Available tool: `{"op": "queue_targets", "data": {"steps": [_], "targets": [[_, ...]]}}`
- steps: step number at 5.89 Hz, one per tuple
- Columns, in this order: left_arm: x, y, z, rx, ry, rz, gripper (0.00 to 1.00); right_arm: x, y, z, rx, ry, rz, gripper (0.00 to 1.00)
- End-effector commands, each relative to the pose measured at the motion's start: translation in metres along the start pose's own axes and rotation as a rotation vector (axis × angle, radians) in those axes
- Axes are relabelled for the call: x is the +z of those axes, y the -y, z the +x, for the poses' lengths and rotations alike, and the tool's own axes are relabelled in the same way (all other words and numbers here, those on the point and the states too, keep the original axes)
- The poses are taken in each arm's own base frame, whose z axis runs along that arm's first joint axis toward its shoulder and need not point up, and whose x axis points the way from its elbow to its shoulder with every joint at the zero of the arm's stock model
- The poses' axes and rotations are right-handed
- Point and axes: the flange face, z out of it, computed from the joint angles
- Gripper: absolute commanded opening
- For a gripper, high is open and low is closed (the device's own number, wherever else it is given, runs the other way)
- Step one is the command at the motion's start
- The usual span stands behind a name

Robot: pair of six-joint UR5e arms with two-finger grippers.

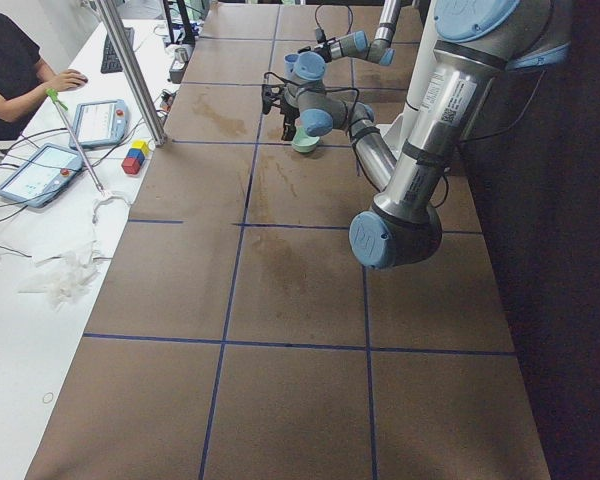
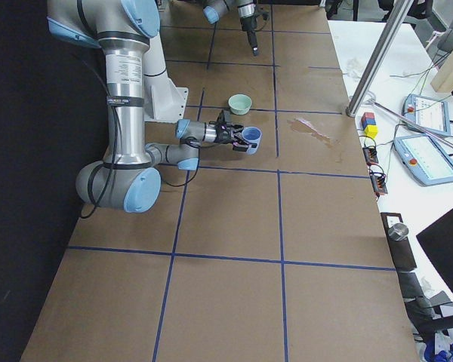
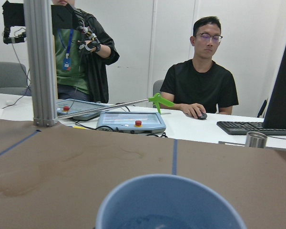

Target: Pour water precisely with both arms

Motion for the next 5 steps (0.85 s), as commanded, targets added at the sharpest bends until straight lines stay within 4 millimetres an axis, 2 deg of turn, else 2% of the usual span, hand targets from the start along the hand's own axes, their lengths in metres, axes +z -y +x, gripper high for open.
{"op": "queue_targets", "data": {"steps": [1, 2, 3, 5], "targets": [[0.006, -0.001, -0.026, 0.029, 0.043, -0.009, 1.0, -0.01, -0.002, -0.066, -0.042, 0.042, -0.037, 0.07], [0.007, 0.0, -0.033, 0.057, 0.053, -0.009, 1.0, -0.019, 0.011, -0.082, -0.124, 0.032, -0.053, 0.07], [0.007, 0.0, -0.036, 0.056, 0.059, -0.01, 1.0, -0.025, 0.015, -0.094, -0.182, 0.021, -0.082, 0.07], [0.007, 0.001, -0.038, 0.054, 0.062, -0.008, 1.0, -0.027, 0.037, -0.173, -0.295, 0.019, -0.077, 0.05]]}}
